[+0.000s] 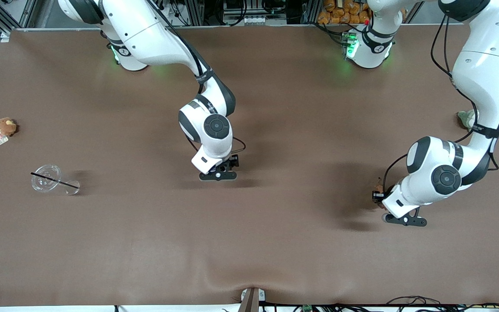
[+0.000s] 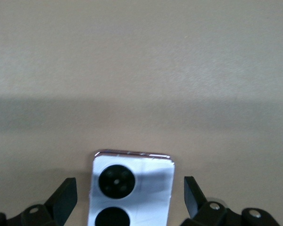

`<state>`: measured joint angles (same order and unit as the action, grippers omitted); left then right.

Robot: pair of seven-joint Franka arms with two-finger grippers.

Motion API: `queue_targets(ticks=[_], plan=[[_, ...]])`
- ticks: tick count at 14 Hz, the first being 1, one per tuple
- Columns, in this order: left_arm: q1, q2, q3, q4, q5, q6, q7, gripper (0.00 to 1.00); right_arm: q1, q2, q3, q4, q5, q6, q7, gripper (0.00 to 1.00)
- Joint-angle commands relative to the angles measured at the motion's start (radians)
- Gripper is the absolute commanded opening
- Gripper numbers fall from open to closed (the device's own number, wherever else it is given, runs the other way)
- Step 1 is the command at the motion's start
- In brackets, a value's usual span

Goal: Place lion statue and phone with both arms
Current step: 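Grasp the lion with the left gripper while the right gripper grasps the phone, then set the lion beside the white lamp while the right gripper carries the phone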

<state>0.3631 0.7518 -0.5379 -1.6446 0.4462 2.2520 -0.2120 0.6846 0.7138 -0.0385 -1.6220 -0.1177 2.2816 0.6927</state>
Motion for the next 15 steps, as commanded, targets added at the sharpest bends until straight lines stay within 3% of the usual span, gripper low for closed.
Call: queue_targets(ticks=[1, 5, 12, 13, 14, 15], plan=[[0.017, -0.077, -0.016, -0.089, 0.019, 0.027, 0.003, 0.00, -0.033, -0.008, 0.005, -0.053, -0.002, 0.073, 0.024, 1.00], [0.037, -0.103, -0.016, -0.116, 0.023, 0.032, 0.051, 0.00, -0.054, -0.007, 0.014, -0.088, 0.144, 0.148, -0.012, 1.00], [0.056, -0.088, -0.013, -0.153, 0.045, 0.113, 0.053, 0.02, -0.039, -0.008, 0.022, -0.085, 0.184, 0.150, -0.036, 1.00], [0.056, -0.086, -0.013, -0.153, 0.045, 0.112, 0.053, 0.29, -0.037, -0.008, 0.022, -0.088, 0.184, 0.148, -0.036, 1.00], [0.056, -0.085, -0.013, -0.153, 0.045, 0.112, 0.053, 0.70, -0.037, -0.008, 0.022, -0.091, 0.184, 0.147, -0.038, 1.00], [0.057, -0.085, -0.011, -0.152, 0.045, 0.112, 0.051, 0.95, -0.037, -0.008, 0.022, -0.097, 0.182, 0.144, -0.039, 1.00]])
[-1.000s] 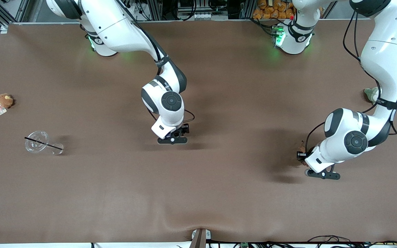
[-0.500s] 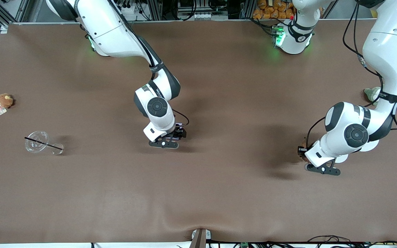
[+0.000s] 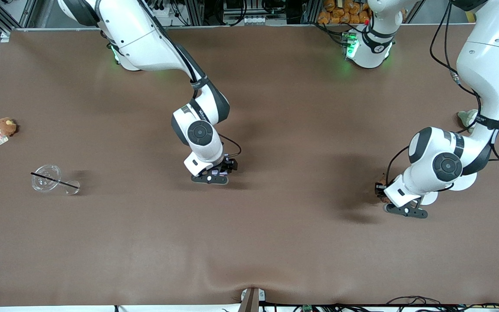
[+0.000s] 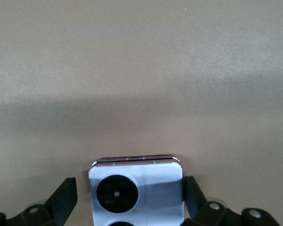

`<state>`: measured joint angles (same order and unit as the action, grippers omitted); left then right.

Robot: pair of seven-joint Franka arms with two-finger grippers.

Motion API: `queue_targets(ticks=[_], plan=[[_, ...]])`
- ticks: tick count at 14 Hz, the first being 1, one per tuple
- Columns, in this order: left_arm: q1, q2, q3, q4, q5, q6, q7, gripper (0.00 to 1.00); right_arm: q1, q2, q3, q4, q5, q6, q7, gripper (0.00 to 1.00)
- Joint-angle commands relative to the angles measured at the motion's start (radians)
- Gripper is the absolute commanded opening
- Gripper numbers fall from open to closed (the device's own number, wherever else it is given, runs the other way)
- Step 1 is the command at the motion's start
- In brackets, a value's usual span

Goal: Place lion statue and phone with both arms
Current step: 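Set the lion beside the white lamp while the right gripper carries the phone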

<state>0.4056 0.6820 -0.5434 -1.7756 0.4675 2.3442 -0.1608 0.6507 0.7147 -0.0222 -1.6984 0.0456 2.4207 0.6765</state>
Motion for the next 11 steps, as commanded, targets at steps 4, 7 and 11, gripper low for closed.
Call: queue_targets(ticks=[4, 7, 11], plan=[[0.024, -0.021, -0.006, -0.018, 0.023, 0.012, -0.002, 1.00, -0.003, -0.009, 0.005, -0.033, 0.014, 0.003, -0.034, 1.00], [0.024, -0.048, -0.006, -0.013, 0.023, 0.003, -0.006, 1.00, 0.006, -0.009, 0.005, -0.047, 0.014, 0.008, -0.034, 1.00], [0.012, -0.113, -0.023, -0.005, 0.011, -0.068, -0.020, 1.00, 0.009, -0.014, 0.005, -0.046, 0.013, 0.017, -0.032, 0.11]])
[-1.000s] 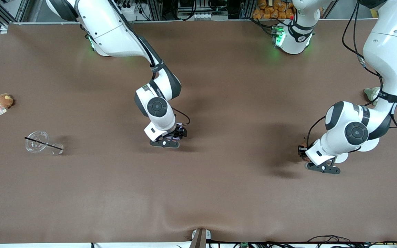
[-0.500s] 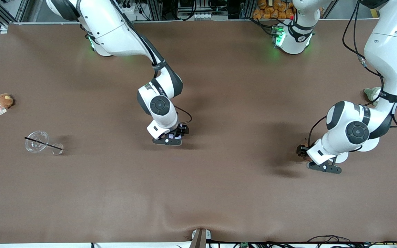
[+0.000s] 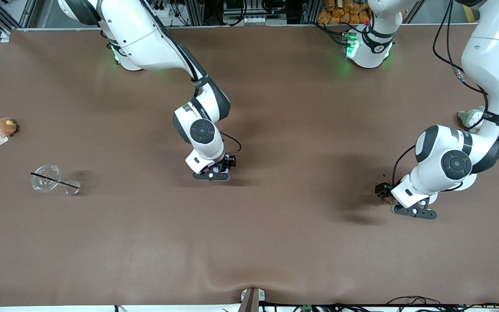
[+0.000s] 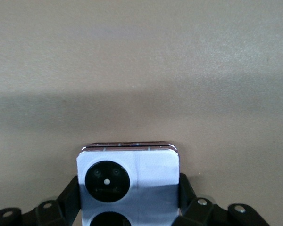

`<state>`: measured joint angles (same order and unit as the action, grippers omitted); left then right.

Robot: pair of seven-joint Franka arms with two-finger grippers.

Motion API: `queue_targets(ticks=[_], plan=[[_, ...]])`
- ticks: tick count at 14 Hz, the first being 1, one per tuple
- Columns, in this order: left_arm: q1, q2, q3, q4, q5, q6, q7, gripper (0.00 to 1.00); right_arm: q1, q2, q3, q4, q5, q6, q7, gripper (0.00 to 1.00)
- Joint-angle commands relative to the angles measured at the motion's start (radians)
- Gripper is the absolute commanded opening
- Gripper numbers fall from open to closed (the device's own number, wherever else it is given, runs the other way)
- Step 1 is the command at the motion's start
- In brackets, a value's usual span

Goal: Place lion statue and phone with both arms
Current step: 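Set the lion beside the white lamp while the right gripper carries the phone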

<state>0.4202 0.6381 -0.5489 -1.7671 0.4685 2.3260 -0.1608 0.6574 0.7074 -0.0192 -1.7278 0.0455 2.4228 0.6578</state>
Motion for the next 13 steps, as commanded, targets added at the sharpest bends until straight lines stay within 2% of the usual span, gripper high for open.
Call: queue_targets(ticks=[1, 4, 7, 13], plan=[[-0.001, -0.089, -0.035, -0.009, 0.009, -0.071, -0.038, 1.00, 0.002, -0.012, 0.001, -0.015, 0.013, 0.015, -0.014, 0.10], [0.000, -0.147, -0.089, 0.049, -0.001, -0.170, -0.063, 1.00, -0.031, -0.063, -0.007, -0.019, 0.013, -0.005, -0.010, 0.10], [0.003, -0.228, -0.109, 0.101, -0.040, -0.249, -0.097, 1.00, -0.157, -0.109, -0.005, -0.013, 0.013, -0.082, -0.055, 0.09], [0.003, -0.284, -0.114, 0.329, -0.134, -0.566, -0.086, 1.00, -0.476, -0.091, -0.005, 0.065, 0.016, -0.083, -0.542, 0.10]])
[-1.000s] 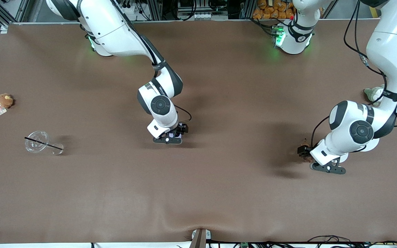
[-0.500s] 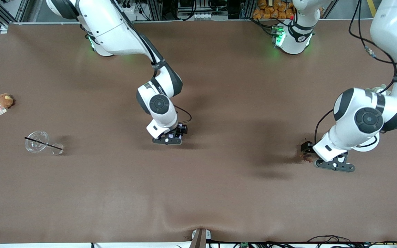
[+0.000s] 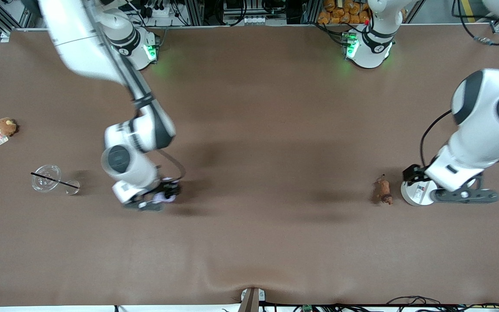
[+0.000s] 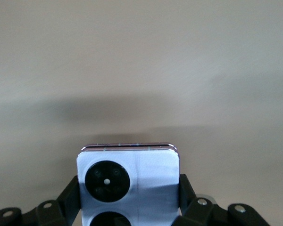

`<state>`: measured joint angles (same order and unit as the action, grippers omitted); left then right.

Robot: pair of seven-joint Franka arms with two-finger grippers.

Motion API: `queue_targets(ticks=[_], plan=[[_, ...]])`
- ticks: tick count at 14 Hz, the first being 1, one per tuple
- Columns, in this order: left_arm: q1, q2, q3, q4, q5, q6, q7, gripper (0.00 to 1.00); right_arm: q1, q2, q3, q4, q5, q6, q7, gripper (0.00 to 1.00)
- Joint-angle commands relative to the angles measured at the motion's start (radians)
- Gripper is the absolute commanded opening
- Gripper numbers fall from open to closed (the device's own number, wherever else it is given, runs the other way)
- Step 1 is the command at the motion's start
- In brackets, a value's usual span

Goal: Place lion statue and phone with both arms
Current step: 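Lower the phone beside the glass cup while the left gripper withdraws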

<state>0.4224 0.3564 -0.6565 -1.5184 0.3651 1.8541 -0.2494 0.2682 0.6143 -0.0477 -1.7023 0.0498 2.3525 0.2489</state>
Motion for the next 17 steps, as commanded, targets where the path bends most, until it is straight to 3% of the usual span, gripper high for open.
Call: queue_targets(ticks=[1, 3, 6, 9, 12, 17], plan=[[-0.002, -0.002, -0.006, 0.105, -0.035, -0.119, 0.002, 1.00, -0.133, 0.021, 0.023, 0.056, 0.010, -0.012, -0.195, 0.10], [-0.005, -0.031, -0.005, 0.122, -0.063, -0.147, 0.002, 1.00, -0.214, 0.064, 0.023, 0.072, 0.005, -0.007, -0.259, 0.10], [-0.033, -0.105, 0.041, 0.124, -0.162, -0.180, 0.002, 1.00, -0.240, 0.102, 0.020, 0.095, 0.001, -0.004, -0.263, 0.10], [-0.181, -0.184, 0.246, 0.122, -0.274, -0.234, 0.002, 1.00, -0.320, 0.117, 0.020, 0.107, -0.024, -0.013, -0.299, 0.10], [-0.246, -0.230, 0.349, 0.119, -0.319, -0.292, 0.009, 1.00, -0.366, 0.119, 0.022, 0.099, -0.024, -0.028, -0.362, 0.11], [-0.437, -0.293, 0.621, 0.109, -0.385, -0.357, 0.111, 1.00, -0.377, 0.121, 0.020, 0.086, -0.024, -0.045, -0.362, 0.18]])
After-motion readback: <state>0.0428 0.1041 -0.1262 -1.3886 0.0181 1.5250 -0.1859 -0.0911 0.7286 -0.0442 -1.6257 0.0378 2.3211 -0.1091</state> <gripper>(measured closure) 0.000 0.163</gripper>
